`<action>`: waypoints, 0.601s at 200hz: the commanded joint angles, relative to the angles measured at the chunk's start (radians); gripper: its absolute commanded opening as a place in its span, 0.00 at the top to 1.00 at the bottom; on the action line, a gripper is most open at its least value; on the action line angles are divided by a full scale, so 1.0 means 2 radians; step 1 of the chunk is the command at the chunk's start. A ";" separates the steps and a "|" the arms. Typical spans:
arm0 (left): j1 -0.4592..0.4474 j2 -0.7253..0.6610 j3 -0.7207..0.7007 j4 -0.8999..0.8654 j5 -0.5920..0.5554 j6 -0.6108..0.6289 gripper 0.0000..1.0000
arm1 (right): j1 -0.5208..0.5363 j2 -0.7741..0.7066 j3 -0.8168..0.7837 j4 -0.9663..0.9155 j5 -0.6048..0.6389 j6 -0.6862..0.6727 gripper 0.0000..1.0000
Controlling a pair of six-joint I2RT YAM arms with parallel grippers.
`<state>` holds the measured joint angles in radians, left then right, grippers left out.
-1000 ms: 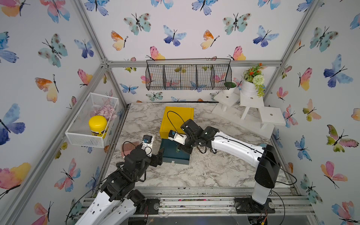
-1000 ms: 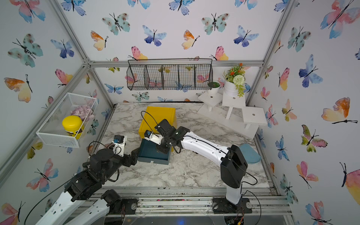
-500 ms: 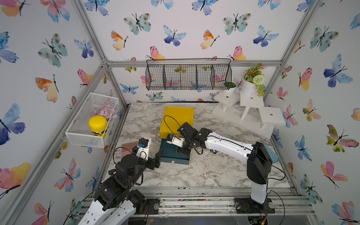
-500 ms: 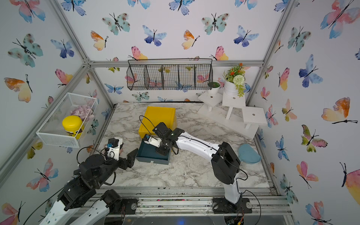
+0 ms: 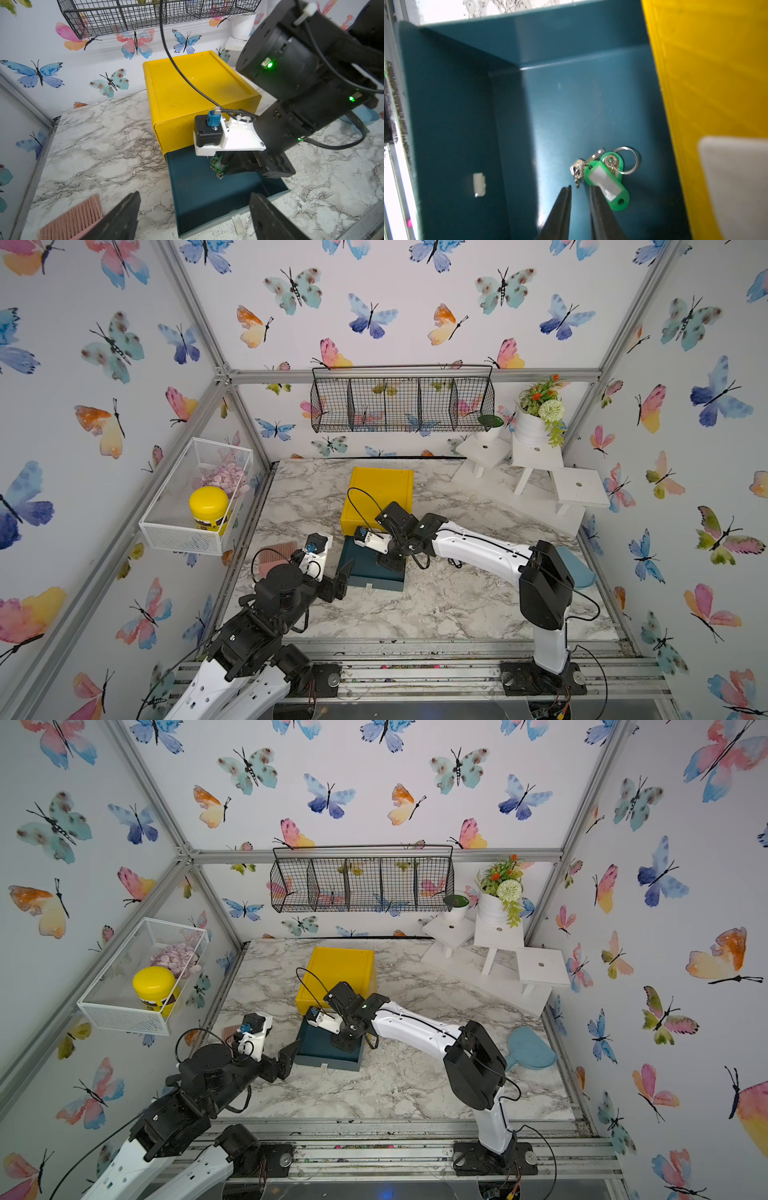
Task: Take the keys out of the drawer
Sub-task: Pick up the key from the drawer.
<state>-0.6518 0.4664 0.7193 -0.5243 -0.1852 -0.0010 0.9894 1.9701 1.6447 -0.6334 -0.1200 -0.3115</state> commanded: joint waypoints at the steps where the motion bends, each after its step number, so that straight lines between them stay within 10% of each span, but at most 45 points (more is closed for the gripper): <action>1: 0.002 0.004 0.000 0.016 0.015 0.012 0.12 | 0.002 0.017 0.014 0.007 0.008 -0.007 0.77; 120: 0.002 0.005 -0.001 0.023 0.014 0.020 0.12 | 0.003 0.022 0.006 -0.006 -0.002 -0.009 0.74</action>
<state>-0.6518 0.4763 0.7193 -0.4976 -0.1768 0.0265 0.9894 2.0048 1.6505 -0.6235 -0.1127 -0.3271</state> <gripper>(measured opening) 0.880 0.250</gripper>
